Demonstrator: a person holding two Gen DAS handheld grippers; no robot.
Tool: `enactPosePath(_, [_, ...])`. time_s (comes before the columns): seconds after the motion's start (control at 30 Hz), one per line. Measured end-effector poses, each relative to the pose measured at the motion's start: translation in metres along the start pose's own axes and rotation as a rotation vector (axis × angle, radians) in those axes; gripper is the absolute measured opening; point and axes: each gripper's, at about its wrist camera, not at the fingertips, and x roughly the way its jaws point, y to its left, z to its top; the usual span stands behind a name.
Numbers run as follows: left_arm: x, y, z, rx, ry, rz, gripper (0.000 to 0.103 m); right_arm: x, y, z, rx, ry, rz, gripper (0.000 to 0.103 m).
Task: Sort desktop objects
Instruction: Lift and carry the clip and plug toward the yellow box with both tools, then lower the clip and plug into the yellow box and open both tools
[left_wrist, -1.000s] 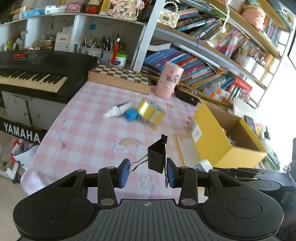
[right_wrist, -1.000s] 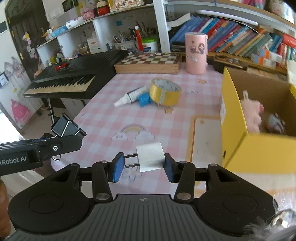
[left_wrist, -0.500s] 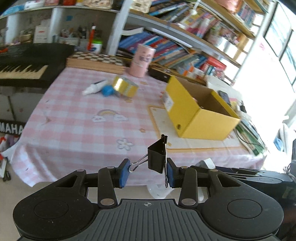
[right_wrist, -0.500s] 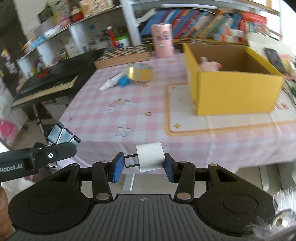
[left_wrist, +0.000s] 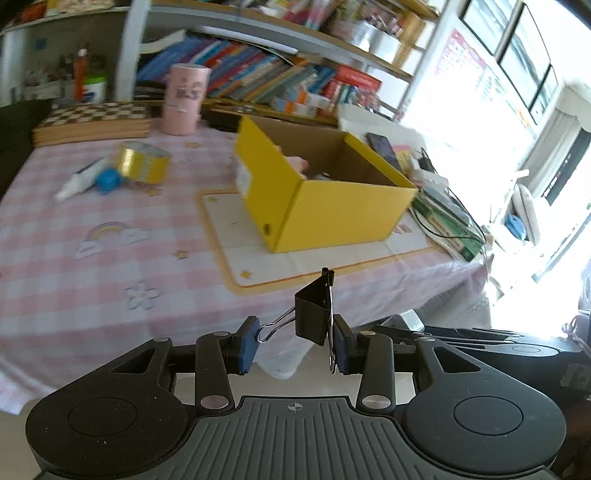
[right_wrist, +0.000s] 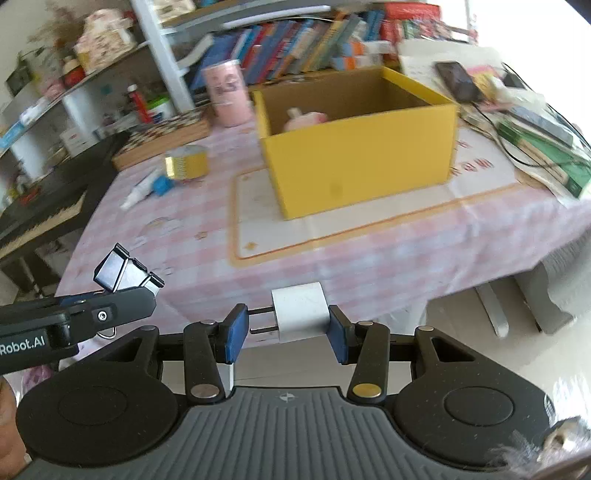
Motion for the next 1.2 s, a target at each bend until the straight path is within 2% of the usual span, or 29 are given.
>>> enactPosePath(0.17, [0.026,-0.021,0.017,0.025,0.007,-0.014,0.039,0.005,-0.033,0.016,0.040,0.000,-0.026,0.043])
enactPosePath(0.27, [0.036,-0.036,0.034,0.049,-0.030,-0.020,0.039,0.008,-0.051,0.032,0.052,-0.018,-0.031,0.043])
enactPosePath(0.47, [0.059,-0.062,0.079,0.085,-0.134,-0.017,0.039,0.010,-0.081,0.077,0.005,-0.129,-0.033,0.043])
enactPosePath(0.67, [0.087,-0.088,0.126,0.126,-0.219,0.044,0.039,0.015,-0.107,0.128,-0.069,-0.209,0.004,0.043])
enactPosePath(0.77, [0.105,-0.096,0.145,0.147,-0.235,0.107,0.039,0.021,-0.119,0.154,-0.095,-0.229,0.044,0.043])
enactPosePath(0.93, [0.134,-0.098,0.166,0.154,-0.225,0.189,0.039,0.040,-0.129,0.194,-0.165,-0.246,0.102,0.043])
enactPosePath(1.1, [0.182,-0.089,0.168,0.178,-0.090,0.272,0.039,0.085,-0.120,0.223,-0.352,-0.166,0.133,0.043])
enactPosePath(1.2, [0.202,-0.084,0.165,0.185,-0.022,0.295,0.039,0.114,-0.111,0.233,-0.487,-0.109,0.129,0.043])
